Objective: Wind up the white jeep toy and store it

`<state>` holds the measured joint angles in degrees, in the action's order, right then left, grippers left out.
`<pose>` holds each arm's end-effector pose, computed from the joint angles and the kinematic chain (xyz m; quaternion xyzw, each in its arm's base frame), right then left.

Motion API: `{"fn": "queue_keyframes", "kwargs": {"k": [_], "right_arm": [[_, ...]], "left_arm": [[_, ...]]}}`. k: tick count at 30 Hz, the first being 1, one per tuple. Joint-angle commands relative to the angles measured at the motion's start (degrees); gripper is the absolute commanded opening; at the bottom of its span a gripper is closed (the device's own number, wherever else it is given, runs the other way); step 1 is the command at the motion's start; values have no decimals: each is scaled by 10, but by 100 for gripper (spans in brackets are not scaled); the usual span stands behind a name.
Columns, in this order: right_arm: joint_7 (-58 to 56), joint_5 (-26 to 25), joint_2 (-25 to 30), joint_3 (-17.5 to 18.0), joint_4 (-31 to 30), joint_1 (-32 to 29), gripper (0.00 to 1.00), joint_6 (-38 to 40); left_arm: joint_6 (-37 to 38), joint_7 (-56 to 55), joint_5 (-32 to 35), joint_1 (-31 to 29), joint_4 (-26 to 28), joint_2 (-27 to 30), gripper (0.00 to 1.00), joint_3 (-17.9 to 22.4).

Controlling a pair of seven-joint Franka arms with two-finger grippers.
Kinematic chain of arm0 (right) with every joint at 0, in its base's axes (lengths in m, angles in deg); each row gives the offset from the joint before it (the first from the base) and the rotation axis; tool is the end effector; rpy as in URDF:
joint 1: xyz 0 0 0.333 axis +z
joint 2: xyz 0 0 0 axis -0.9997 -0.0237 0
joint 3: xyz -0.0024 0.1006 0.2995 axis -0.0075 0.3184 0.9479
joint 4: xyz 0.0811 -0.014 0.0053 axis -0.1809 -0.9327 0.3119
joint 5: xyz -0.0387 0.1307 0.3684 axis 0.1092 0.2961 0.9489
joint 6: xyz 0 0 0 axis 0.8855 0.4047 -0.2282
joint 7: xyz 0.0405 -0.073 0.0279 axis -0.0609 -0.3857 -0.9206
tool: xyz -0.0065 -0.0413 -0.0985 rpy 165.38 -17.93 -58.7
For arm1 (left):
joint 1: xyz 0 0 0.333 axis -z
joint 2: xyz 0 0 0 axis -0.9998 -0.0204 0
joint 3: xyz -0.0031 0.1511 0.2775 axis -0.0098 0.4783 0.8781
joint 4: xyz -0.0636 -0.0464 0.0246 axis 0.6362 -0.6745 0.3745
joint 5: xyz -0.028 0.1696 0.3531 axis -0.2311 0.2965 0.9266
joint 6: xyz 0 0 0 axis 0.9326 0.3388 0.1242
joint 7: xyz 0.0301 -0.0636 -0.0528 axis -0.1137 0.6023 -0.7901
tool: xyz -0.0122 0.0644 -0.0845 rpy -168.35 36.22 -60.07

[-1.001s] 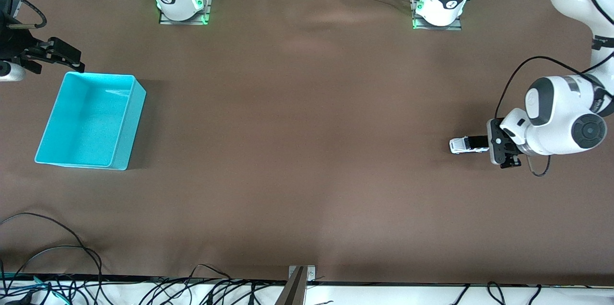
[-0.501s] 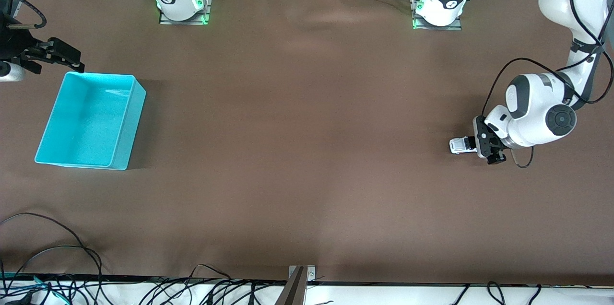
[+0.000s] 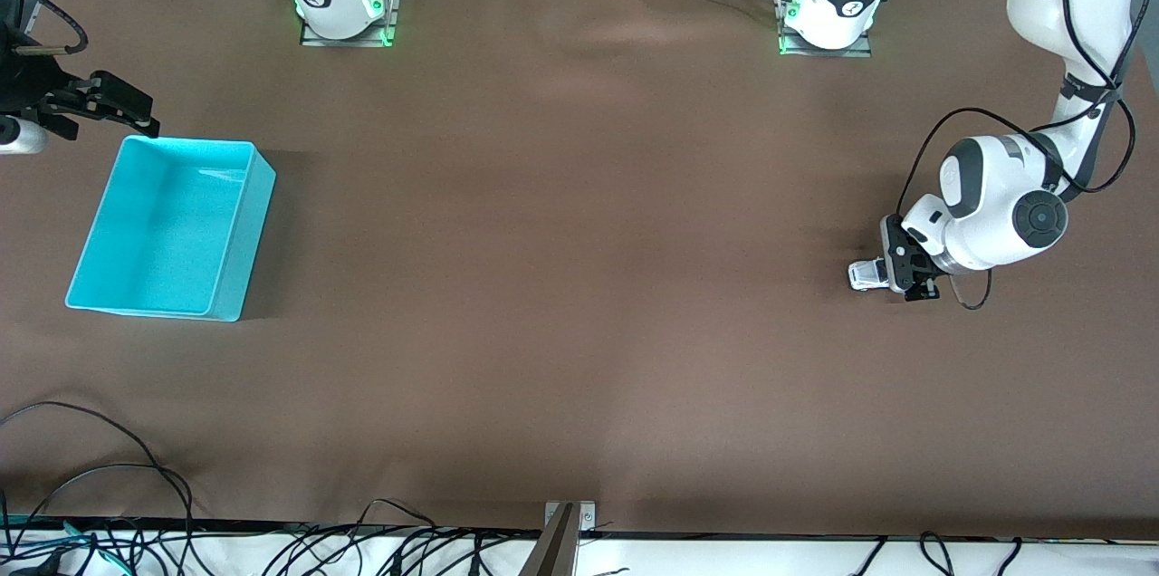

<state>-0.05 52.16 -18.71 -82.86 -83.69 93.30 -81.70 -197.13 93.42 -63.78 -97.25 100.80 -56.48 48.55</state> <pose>0.5507 0.0002 0.6156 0.9995 0.0204 -0.0252 0.0025 0.5795 0.0555 0.1887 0.7332 -0.6777 -0.0362 0.0425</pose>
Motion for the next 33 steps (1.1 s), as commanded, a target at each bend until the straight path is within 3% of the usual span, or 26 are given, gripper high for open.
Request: {"fn": "queue_keyframes", "kwargs": {"k": [1, 3, 7, 20, 33], "right_arm": [[0, -7, -5, 1, 15, -2, 100, 3], [0, -7, -5, 1, 15, -2, 100, 3], [0, -7, -5, 1, 15, -2, 100, 3], [0, -7, -5, 1, 15, -2, 100, 3], [0, -7, -5, 1, 15, -2, 100, 3]], "left_arm": [[-7, 17, -14, -6, 5, 5, 17, -8], [-7, 18, -14, -6, 5, 5, 10, -8], [-7, 30, -14, -6, 5, 4, 6, -8], [-7, 51, -14, -15, 0, -1, 6, -7], [-8, 126, -12, -72, -14, -19, 6, -7]]}}
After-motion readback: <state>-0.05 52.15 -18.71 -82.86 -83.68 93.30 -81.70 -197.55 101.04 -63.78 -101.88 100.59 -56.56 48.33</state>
